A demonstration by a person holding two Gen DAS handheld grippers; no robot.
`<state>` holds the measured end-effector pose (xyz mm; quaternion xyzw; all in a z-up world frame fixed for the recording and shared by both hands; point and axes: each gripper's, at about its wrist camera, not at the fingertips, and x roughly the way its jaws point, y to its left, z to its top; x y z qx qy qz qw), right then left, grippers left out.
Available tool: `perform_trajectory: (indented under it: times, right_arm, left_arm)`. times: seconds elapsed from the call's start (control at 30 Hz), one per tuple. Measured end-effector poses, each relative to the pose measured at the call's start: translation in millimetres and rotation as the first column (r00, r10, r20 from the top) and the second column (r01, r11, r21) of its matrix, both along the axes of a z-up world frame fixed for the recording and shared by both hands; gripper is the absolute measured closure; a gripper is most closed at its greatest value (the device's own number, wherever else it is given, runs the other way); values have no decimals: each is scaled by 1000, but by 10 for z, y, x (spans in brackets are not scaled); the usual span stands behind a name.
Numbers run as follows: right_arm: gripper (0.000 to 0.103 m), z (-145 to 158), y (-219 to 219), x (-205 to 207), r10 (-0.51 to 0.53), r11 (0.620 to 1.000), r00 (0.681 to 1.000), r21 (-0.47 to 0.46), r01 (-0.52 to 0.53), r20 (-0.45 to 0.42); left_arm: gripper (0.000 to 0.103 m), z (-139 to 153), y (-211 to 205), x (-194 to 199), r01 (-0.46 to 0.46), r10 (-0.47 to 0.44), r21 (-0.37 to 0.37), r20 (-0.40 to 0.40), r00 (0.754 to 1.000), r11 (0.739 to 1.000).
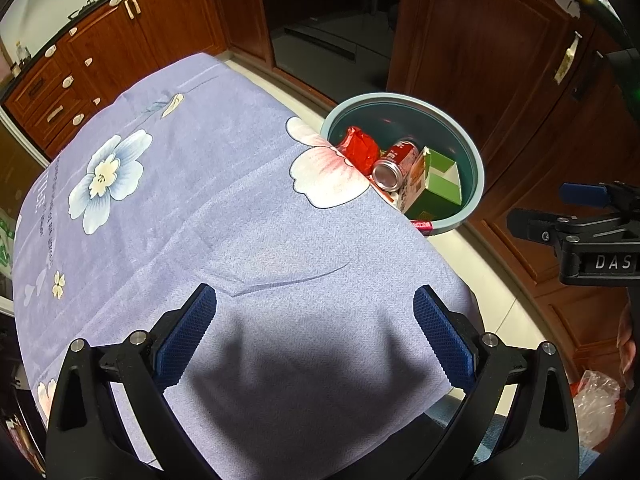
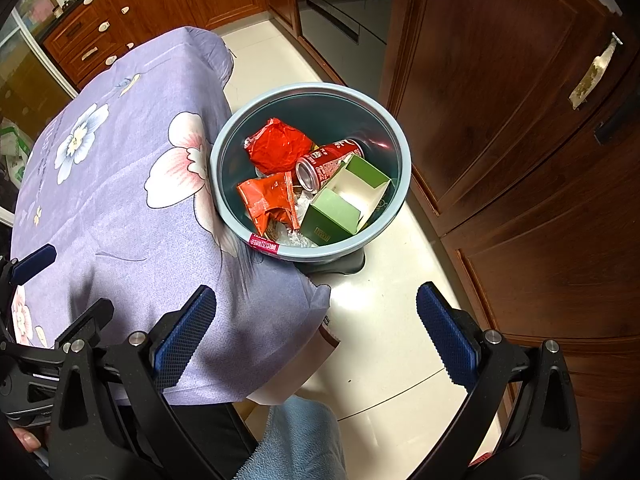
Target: Collect trash
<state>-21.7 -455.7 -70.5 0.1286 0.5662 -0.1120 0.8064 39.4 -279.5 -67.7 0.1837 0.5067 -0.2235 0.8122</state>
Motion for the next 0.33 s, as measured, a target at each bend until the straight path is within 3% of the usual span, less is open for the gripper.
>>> perform_trajectory:
  times: [0.33]
  right_arm:
    - [7,11,-30,8,-3,1000,1000,-6,2,-6]
  left_arm:
    - [4,-18,20,26,-16,16,8,-17,1000,1000]
